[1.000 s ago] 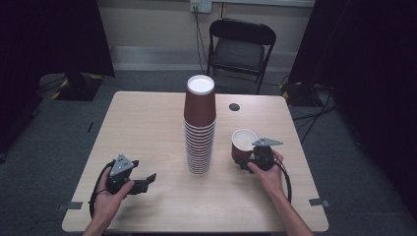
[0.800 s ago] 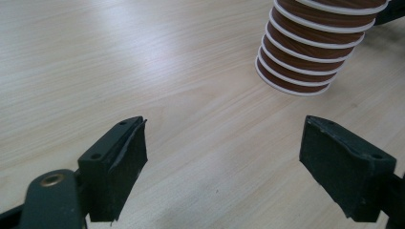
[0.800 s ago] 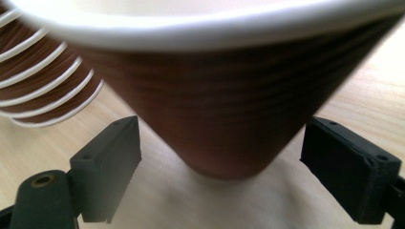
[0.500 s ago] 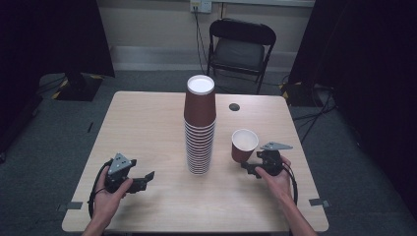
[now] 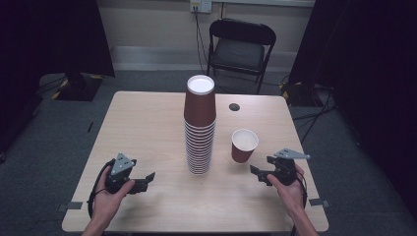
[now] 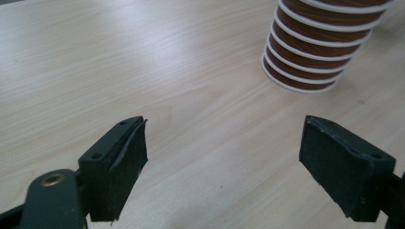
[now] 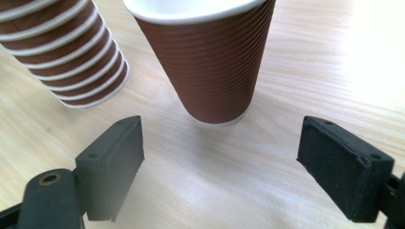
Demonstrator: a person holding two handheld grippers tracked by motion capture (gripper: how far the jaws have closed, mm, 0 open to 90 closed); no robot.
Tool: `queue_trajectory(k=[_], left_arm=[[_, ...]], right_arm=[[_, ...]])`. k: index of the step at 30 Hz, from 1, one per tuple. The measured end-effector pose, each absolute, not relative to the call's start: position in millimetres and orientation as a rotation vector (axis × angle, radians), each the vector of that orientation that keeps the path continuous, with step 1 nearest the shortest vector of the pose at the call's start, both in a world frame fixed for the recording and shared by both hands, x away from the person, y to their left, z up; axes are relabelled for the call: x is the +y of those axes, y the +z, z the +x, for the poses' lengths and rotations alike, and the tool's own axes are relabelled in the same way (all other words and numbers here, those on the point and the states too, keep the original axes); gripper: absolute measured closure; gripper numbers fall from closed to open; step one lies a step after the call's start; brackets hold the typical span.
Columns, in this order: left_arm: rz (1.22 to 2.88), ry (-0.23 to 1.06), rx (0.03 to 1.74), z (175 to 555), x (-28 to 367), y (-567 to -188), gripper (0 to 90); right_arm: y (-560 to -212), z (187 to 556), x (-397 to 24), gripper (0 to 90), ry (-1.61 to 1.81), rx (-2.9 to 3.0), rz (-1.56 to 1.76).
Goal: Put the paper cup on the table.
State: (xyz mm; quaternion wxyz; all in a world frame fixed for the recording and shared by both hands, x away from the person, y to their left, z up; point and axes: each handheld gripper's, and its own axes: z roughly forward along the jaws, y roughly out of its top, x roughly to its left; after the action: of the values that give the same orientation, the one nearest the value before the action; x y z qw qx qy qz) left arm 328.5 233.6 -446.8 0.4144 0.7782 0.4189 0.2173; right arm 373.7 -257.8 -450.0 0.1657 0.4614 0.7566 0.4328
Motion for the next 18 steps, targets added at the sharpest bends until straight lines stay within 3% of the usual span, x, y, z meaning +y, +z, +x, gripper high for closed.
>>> queue_trajectory(k=[15, 18], left_arm=[[1.912, 0.524, 1.092, 305.8, 243.4, -451.6, 16.3], [1.872, 0.595, 1.144, 305.2, 253.6, -455.2, 15.9]], right_arm=[[-426.8, 315.5, -283.4, 15.7, 1.259, 2.061, 1.336], [-433.1, 306.3, -292.7, 15.8, 1.261, 2.019, 1.366]])
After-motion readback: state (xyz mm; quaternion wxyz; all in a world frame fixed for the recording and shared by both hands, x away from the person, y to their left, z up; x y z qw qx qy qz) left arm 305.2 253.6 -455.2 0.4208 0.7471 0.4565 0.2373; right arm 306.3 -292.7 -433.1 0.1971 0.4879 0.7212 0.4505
